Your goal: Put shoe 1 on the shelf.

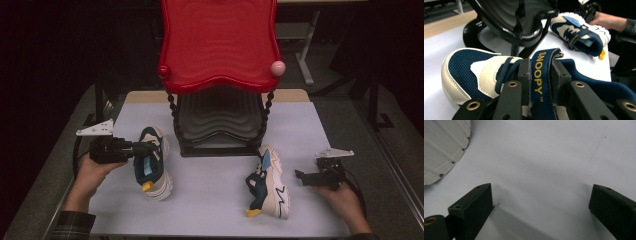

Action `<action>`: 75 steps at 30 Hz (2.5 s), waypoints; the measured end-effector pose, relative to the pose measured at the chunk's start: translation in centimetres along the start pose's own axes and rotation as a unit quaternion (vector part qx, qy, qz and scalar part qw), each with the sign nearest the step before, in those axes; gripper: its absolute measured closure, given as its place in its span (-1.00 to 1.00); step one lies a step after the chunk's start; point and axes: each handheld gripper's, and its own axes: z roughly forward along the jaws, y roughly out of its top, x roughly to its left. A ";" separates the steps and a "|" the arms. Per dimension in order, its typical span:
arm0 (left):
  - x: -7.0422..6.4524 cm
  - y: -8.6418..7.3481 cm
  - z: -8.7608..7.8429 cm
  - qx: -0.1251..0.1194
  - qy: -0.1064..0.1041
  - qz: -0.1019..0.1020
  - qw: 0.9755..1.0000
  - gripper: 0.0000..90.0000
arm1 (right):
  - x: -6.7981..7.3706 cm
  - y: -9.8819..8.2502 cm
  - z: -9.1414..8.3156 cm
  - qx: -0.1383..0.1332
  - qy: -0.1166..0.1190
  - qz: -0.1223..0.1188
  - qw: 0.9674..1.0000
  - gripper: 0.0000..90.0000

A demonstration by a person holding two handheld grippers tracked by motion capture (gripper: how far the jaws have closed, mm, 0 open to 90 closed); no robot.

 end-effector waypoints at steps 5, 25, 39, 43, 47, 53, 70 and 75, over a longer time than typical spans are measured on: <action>-0.2 1.1 -0.6 -0.010 0.003 0.006 1.000 0.62 | 0.0 0.0 0.0 0.000 0.000 0.000 1.000 -0.90; -1.1 8.3 -3.7 -0.045 0.014 0.035 0.998 0.62 | 0.0 0.0 0.0 0.000 0.000 0.000 1.000 -0.90; -1.9 14.0 -6.4 -0.073 0.013 0.076 0.994 0.63 | 0.0 0.0 0.0 0.000 0.000 0.000 1.000 -0.90; -2.1 15.5 -6.9 -0.073 0.017 0.086 0.993 0.63 | 0.0 0.0 0.0 0.000 0.000 0.000 1.000 -0.90; -2.3 17.4 -7.6 -0.076 0.023 0.098 0.992 0.63 | 0.0 0.0 0.0 0.000 0.000 0.001 1.000 -0.90; -2.7 20.9 -8.9 -0.086 0.032 0.122 0.988 0.63 | 0.0 0.0 0.0 0.000 0.000 0.002 1.000 -0.90; -3.5 28.2 -9.2 -0.102 0.027 0.167 0.980 0.63 | 0.0 0.0 0.0 0.001 0.000 0.001 1.000 -0.90; -3.6 31.0 -7.7 -0.097 0.020 0.181 0.978 0.63 | 0.0 0.0 0.0 0.000 0.000 0.001 1.000 -0.90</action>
